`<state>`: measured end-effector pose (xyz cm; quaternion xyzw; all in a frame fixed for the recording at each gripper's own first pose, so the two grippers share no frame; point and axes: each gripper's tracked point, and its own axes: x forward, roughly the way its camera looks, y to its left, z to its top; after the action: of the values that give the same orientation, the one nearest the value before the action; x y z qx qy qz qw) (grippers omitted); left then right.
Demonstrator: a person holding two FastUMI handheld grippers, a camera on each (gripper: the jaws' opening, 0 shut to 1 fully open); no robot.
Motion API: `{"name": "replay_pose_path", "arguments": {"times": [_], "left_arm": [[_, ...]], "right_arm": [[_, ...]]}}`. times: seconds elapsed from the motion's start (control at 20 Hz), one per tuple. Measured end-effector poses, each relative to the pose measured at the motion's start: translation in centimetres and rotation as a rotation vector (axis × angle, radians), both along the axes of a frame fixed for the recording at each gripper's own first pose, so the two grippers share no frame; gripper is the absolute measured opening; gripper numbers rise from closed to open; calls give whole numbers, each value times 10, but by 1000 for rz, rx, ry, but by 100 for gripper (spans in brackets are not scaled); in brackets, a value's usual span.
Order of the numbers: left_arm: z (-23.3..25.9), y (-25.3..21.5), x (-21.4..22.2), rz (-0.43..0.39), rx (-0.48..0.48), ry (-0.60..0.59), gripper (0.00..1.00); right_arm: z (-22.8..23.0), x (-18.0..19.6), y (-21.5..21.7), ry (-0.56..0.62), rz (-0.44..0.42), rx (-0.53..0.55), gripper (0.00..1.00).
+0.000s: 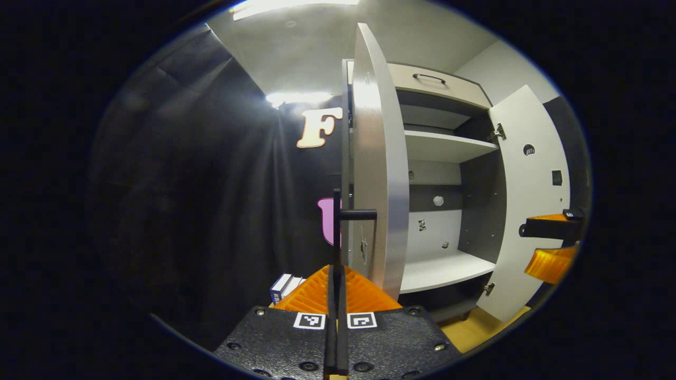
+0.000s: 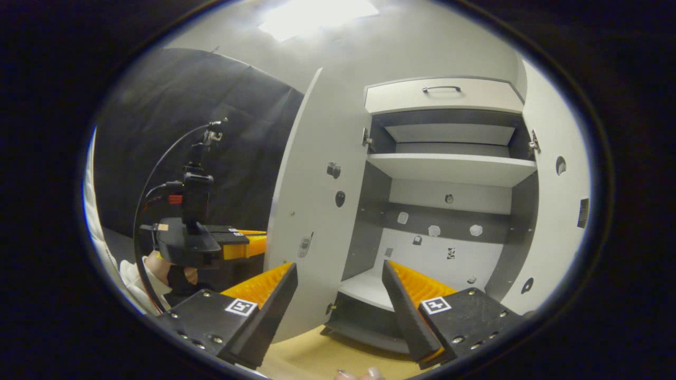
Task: Open the right door of the double-door shoe cabinet with the right hand, and open the left door with the left hand.
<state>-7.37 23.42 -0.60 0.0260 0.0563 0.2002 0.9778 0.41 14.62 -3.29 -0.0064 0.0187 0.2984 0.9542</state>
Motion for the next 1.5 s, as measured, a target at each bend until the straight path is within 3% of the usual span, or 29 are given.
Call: {"name": "replay_pose_path", "arguments": {"times": [0.15, 0.45, 1.0, 1.15, 1.3, 1.4, 1.5], "left_arm": [[1, -4, -2, -50, -57, -36, 1], [0, -3, -2, -59, -8, -10, 1], [3, -24, -38, -12, -9, -4, 0], [15, -32, -55, 37, 34, -17, 1], [33, -58, -62, 37, 84, -47, 0], [40, -79, -59, 16, 98, -65, 7], [38, -100, -51, 6, 98, -60, 39]], "right_arm": [[1, 3, 1, -5, -12, 0, 97], [-1, 3, 8, -2, -19, -5, 96], [-1, -9, -7, 16, 13, 10, 96], [0, -16, -11, 18, 45, 9, 96], [-5, -23, -19, 28, 65, -1, 97], [-7, -29, -25, 38, 76, -3, 97], [-8, -34, -37, 39, 73, -8, 97]]}}
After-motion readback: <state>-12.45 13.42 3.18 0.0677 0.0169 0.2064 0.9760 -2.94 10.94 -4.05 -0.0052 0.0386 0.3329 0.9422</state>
